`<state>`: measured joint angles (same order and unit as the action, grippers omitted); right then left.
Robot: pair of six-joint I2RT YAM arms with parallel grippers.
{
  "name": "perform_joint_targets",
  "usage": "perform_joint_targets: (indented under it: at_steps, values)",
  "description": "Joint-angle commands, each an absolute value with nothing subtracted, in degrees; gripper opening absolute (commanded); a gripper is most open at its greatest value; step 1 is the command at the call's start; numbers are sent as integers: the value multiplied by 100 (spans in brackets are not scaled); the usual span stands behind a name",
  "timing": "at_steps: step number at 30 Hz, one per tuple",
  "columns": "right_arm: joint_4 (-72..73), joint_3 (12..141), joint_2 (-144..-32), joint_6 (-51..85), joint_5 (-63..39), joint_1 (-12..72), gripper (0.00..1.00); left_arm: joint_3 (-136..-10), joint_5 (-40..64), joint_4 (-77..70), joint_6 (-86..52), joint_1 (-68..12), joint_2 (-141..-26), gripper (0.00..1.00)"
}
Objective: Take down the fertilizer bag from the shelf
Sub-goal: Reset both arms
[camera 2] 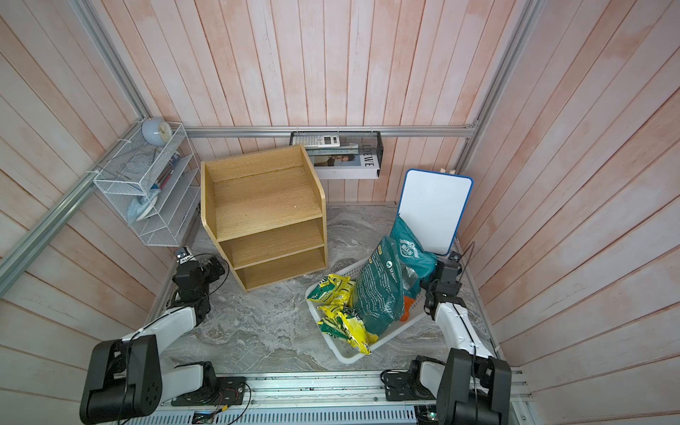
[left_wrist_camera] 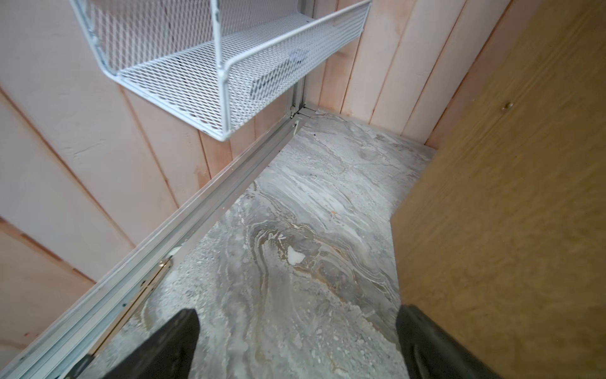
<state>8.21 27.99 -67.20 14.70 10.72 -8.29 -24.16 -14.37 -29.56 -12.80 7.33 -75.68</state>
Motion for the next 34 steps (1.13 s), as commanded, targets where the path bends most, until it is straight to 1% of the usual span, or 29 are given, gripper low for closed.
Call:
perform_joint_targets:
  at_steps: [1,2,3,4,5,7,8,10,11,13,15,18,20,23,28,31,34]
  values:
    - [2488,2475,-7326,1143,898,-292,81,-2248,-982,-4321,-1227,650,-8108,100]
    - [2963,2393,-7572,1112,880,-191,81,-2230,-923,-4587,-1159,606,-8338,100]
    - [3450,2349,-7776,1055,830,-125,81,-2318,-851,-4549,-1044,534,-8411,100]
    - [3499,2457,-7907,820,795,-1,82,-2450,-790,-4211,-901,414,-8393,100]
    - [3239,2666,-7985,506,1015,203,83,-2425,-792,-4355,-661,282,-8513,100]
    - [3224,2815,-8127,-249,1181,549,85,-2179,-845,-5125,-321,19,-8879,100]
    - [3233,2855,-8285,-280,1357,604,86,-2057,-1109,-5591,-231,-104,-8987,100]
    - [3684,2709,-8464,-45,1770,593,89,-2134,-1343,-5129,-298,-158,-8827,100]
    - [4046,2543,-8509,94,1726,509,90,-2093,-1357,-5420,-294,-158,-8929,100]
    - [4852,2183,-8724,293,1736,419,98,-2127,-1403,-5249,-325,-158,-8886,100]
    - [5670,2060,-9027,110,1576,443,98,-2111,-1417,-5417,-324,-158,-8952,100]
    - [4877,2255,-8796,136,1616,433,98,-2110,-1429,-5385,-325,-160,-8943,100]
    - [5061,2165,-8822,140,1601,431,98,-2111,-1424,-5365,-320,-159,-8927,100]
    - [5721,1988,-8994,132,1642,456,98,-2104,-1424,-5372,-319,-158,-8934,100]
    - [5607,2045,-8979,131,1611,462,98,-2109,-1424,-5366,-321,-160,-8930,100]
    - [5318,2153,-8951,226,1252,282,98,-2112,-1424,-5365,-319,-158,-8936,100]
    - [5343,2136,-8954,227,1246,293,98,-2101,-1424,-5366,-317,-163,-8932,100]
